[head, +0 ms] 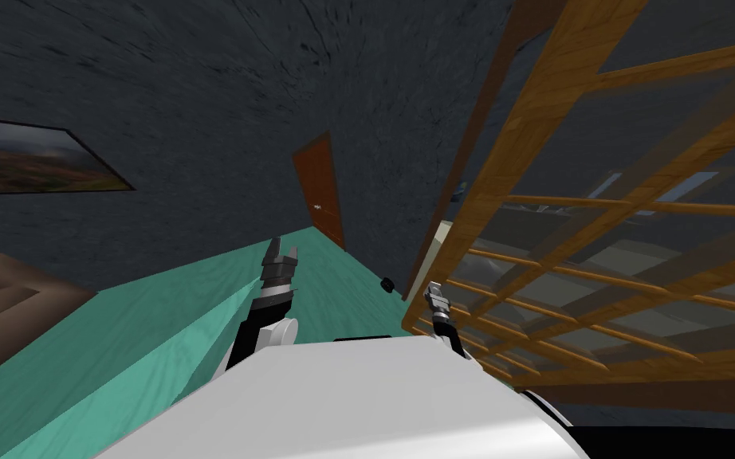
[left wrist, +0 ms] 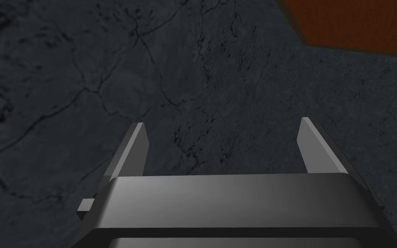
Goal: Pull the door open
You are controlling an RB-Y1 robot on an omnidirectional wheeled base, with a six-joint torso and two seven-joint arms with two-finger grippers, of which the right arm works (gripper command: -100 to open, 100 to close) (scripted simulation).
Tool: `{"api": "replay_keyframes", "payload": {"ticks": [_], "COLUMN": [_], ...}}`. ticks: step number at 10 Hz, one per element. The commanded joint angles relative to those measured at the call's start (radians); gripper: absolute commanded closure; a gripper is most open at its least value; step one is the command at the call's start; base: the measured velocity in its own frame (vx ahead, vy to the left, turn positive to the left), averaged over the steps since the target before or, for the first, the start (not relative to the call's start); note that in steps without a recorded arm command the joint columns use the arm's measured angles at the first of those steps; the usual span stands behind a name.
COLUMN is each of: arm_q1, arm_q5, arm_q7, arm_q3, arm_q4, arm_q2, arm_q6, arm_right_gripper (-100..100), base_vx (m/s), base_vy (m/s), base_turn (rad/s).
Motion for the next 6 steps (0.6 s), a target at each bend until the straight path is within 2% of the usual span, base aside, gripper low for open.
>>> {"api": "replay_keyframes", "payload": {"ticks": [1, 6], "arm_q1": [0.002, 0.021], "arm_q5": [0.013, 0.053], "arm_q7": [-0.018, -0.065], "arm_q3": [0.023, 0.094], "arm_q4": [-0.002, -0.032], "arm_q2": [-0.007, -0.034], "arm_q6": [-0.007, -0.019], "arm_right_gripper": [100, 100], "base_vx": [-0.257, -0.237], "base_vy": [-0.011, -0.009], "base_turn": [0.07, 0.061]}}
